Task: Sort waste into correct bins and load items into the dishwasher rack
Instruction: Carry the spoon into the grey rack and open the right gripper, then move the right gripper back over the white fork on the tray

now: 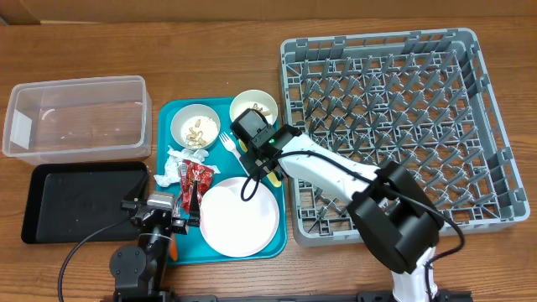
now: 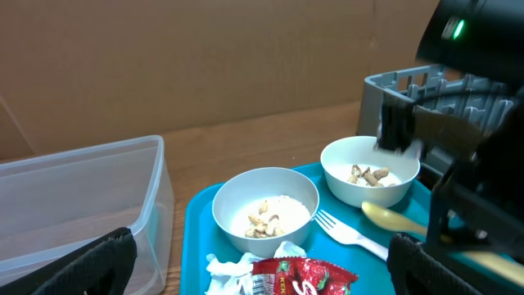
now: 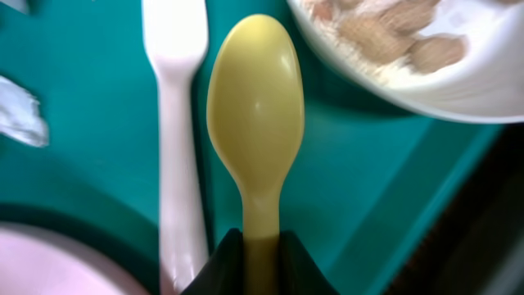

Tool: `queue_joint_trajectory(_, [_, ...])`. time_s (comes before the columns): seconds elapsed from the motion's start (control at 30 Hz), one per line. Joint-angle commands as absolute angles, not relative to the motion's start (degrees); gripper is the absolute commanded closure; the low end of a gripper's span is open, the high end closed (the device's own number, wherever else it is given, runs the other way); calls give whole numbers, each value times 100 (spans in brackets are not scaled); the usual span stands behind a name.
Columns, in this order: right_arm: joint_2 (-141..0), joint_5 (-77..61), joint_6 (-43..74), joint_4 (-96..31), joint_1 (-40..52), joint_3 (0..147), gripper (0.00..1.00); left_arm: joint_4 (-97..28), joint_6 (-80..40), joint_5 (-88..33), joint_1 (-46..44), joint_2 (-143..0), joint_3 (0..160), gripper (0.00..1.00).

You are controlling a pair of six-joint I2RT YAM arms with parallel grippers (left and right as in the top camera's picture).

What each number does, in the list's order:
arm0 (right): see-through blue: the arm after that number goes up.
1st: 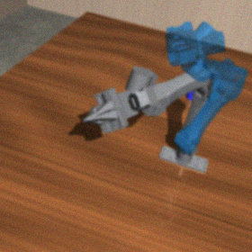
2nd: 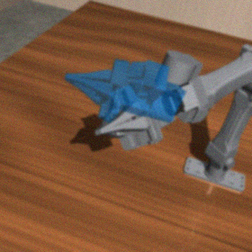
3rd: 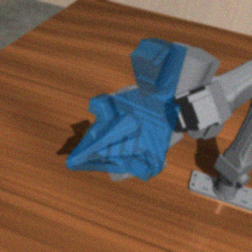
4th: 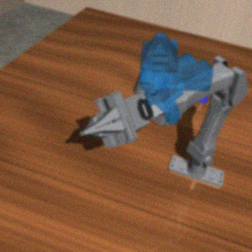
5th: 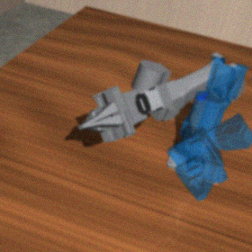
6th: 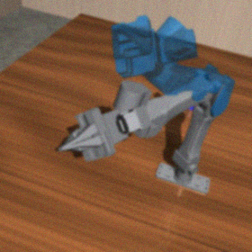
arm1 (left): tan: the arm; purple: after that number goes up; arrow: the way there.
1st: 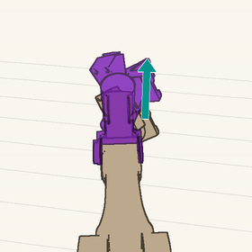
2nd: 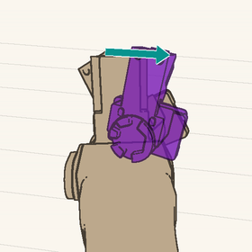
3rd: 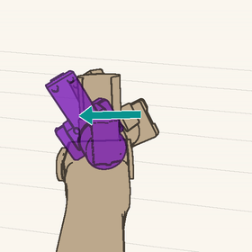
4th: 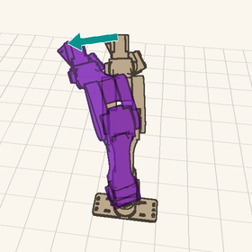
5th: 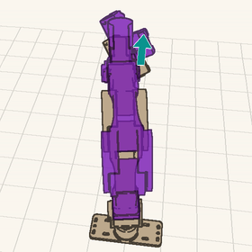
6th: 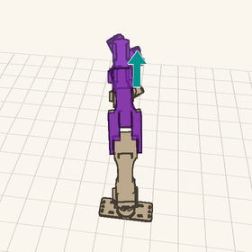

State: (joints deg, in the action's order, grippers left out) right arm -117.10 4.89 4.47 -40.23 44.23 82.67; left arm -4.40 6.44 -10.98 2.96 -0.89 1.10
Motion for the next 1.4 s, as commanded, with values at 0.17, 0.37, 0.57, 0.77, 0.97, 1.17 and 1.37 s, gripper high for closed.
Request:
queue_joint_trajectory(0.17, [-10259,134,469,-4442,4418,8877,89,-414,711,-1149,259,-32,69,0])
queue_joint_trajectory(0.37, [-9738,257,729,-4595,4204,8886,89,-416,711,-1149,259,-32,69,0])
queue_joint_trajectory(0.57, [-9806,283,1149,-5081,3518,8884,89,-414,711,-1149,259,-32,69,0])
queue_joint_trajectory(0.77, [-10162,-187,1378,-5199,2969,8781,88,-414,711,-1149,259,-32,69,0])
queue_joint_trajectory(0.97, [-10691,-307,1328,-5172,2945,8733,79,-414,711,-1149,259,-32,69,0])
queue_joint_trajectory(1.17, [-10641,119,1313,-5247,2978,8923,56,-416,711,-1149,259,-32,69,0])
queue_joint_trajectory(1.37, [-10414,-661,845,-5196,3369,9037,57,-414,711,-1149,259,-32,69,0])
